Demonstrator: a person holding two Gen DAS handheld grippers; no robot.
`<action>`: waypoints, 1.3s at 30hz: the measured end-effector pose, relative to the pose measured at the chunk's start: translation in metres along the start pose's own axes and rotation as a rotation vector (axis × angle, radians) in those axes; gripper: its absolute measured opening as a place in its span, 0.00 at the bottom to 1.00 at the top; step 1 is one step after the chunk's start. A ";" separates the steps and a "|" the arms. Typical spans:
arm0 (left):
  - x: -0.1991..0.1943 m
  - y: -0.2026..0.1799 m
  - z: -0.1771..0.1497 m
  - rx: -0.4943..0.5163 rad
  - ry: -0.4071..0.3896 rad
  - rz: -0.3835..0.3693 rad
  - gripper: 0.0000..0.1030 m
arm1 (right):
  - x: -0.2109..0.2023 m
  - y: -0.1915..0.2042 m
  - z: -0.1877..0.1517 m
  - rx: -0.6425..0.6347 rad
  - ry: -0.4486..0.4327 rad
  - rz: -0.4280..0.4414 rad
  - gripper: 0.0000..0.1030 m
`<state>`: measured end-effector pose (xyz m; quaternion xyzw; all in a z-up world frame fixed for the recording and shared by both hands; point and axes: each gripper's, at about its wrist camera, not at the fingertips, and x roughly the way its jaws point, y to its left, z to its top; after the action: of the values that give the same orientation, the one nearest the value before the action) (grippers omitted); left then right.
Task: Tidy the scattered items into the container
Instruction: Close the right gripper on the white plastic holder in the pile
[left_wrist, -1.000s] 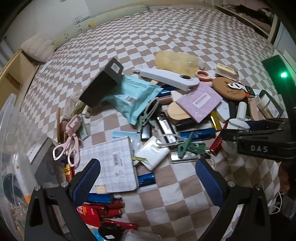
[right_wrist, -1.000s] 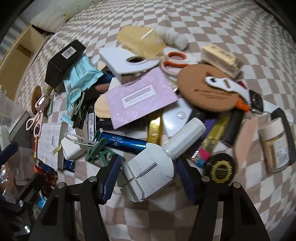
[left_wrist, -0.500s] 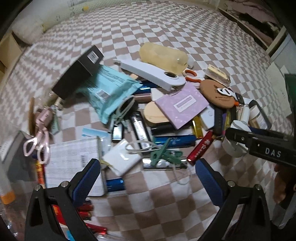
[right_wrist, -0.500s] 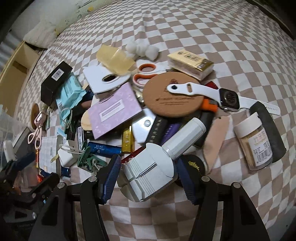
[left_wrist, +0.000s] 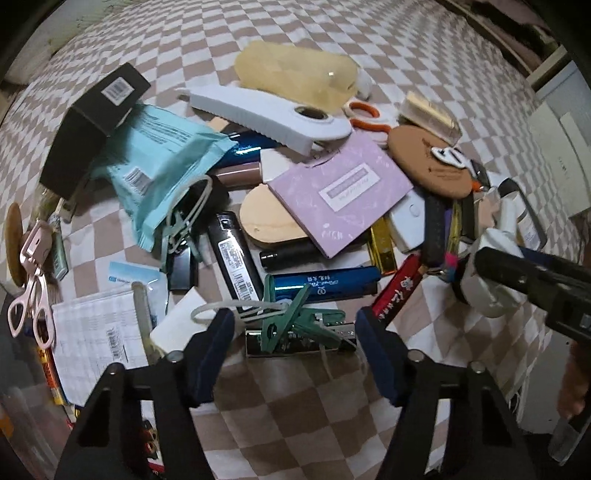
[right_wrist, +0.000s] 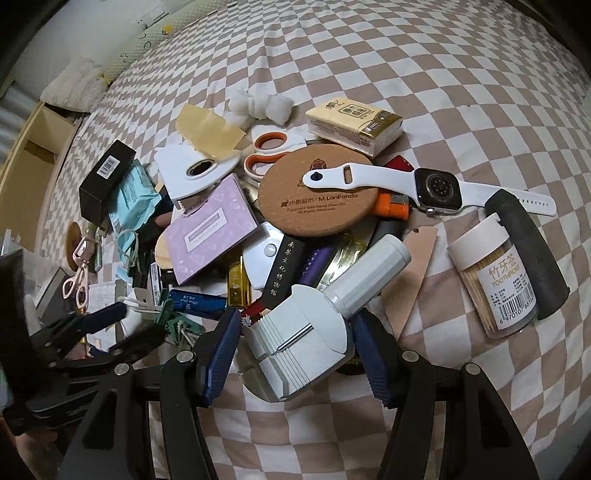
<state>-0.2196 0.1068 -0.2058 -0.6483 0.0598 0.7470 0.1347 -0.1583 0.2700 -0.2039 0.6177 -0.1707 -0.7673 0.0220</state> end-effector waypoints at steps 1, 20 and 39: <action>0.002 0.000 0.002 -0.002 0.004 0.000 0.63 | 0.000 0.000 0.000 -0.001 0.000 0.003 0.61; 0.026 -0.006 0.010 -0.016 0.087 0.033 0.27 | 0.004 -0.009 0.003 0.012 0.025 0.022 0.51; 0.017 -0.027 -0.005 0.056 0.067 0.050 0.27 | 0.016 0.006 -0.002 -0.038 0.064 -0.016 0.38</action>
<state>-0.2091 0.1329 -0.2207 -0.6672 0.1012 0.7261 0.1318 -0.1615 0.2601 -0.2180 0.6428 -0.1505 -0.7504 0.0331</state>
